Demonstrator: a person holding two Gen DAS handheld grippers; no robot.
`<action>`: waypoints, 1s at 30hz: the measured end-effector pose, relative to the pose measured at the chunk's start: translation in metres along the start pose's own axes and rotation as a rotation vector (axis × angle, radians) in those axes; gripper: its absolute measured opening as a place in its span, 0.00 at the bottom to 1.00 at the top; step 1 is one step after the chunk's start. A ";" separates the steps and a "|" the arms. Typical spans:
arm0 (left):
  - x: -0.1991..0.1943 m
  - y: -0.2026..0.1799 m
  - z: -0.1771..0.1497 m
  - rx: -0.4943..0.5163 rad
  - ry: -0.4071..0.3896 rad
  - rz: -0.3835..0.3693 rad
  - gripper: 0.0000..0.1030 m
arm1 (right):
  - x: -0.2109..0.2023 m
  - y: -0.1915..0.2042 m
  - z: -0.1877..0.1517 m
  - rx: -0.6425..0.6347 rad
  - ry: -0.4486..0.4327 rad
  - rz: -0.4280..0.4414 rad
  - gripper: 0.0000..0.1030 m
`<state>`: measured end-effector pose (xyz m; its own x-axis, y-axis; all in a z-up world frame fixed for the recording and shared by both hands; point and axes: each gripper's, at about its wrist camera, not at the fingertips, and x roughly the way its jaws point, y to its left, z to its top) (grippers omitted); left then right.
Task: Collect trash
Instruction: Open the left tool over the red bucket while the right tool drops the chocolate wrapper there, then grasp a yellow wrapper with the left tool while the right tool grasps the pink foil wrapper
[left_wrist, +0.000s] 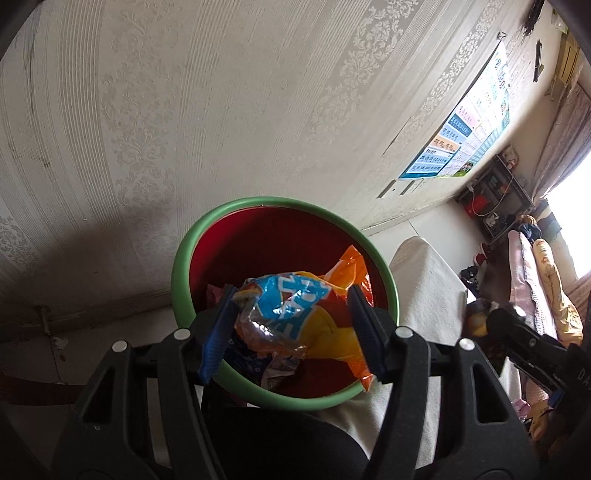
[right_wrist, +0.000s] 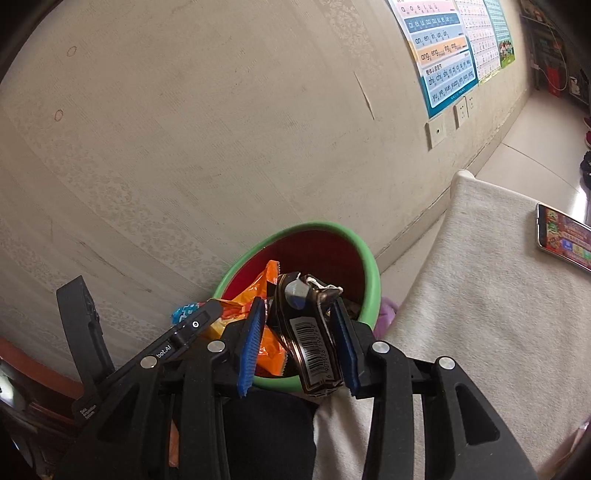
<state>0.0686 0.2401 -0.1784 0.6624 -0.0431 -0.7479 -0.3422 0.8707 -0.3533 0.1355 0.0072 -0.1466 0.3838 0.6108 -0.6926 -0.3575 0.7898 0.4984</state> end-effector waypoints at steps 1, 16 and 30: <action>0.000 0.001 0.000 0.000 -0.002 0.004 0.56 | 0.003 0.000 0.002 0.007 0.008 0.009 0.36; 0.006 0.011 0.009 0.000 -0.008 0.069 0.56 | -0.007 -0.015 -0.002 0.024 -0.011 -0.032 0.45; -0.008 -0.017 -0.005 0.031 -0.028 0.078 0.73 | -0.115 -0.113 -0.077 0.078 -0.069 -0.350 0.57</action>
<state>0.0656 0.2232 -0.1687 0.6529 0.0383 -0.7565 -0.3729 0.8856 -0.2770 0.0665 -0.1564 -0.1630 0.5293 0.3027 -0.7926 -0.1291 0.9521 0.2774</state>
